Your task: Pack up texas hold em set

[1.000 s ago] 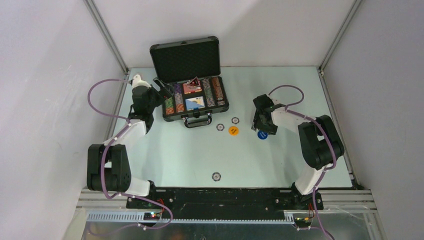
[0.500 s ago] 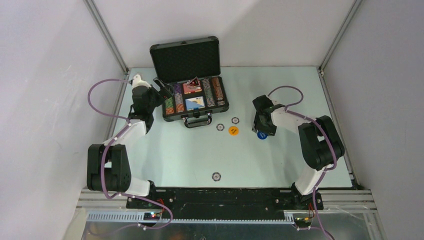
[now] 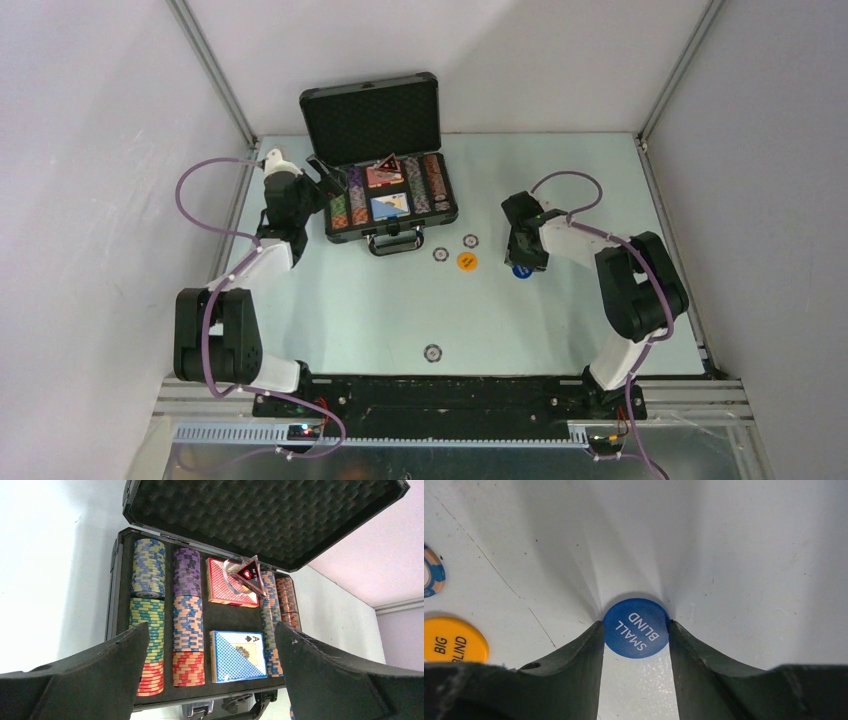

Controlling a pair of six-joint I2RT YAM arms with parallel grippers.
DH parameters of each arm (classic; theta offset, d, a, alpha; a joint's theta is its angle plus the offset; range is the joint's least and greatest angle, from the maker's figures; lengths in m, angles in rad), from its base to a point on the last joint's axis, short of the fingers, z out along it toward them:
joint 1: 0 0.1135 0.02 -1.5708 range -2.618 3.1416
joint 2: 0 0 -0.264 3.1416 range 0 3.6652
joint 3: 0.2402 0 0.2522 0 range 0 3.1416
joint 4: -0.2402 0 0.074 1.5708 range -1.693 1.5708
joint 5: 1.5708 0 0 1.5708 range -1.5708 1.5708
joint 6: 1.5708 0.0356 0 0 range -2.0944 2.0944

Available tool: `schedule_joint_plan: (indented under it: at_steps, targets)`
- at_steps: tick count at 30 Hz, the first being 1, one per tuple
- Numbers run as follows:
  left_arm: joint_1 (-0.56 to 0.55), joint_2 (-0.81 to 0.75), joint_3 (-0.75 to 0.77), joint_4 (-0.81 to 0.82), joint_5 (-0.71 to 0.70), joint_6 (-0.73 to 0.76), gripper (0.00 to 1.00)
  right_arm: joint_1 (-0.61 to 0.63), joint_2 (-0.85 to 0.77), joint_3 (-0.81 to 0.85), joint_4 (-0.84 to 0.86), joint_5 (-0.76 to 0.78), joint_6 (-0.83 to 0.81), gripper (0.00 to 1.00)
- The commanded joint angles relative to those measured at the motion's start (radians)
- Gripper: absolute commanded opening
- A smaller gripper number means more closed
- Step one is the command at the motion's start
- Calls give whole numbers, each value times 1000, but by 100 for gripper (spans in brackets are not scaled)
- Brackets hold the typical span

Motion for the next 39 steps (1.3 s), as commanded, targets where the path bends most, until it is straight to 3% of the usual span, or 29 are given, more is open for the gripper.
schedule_joint_plan:
  at_steps: [1,16,25,34,39]
  targets:
    - [-3,3,44,19,14,10,100,40,-2,-9,-31,42,-56,47]
    - [-3,4,44,19,11,13,100,120,37,254,-101,50,-70,51]
    - [-2,7,47,18,14,12,100,12,-17,73,-71,19,-8,67]
    - [-2,6,46,18,15,13,100,-24,-5,-4,-26,-15,-2,68]
    - [-1,8,48,19,17,12,100,-32,3,-15,-18,-31,-11,62]
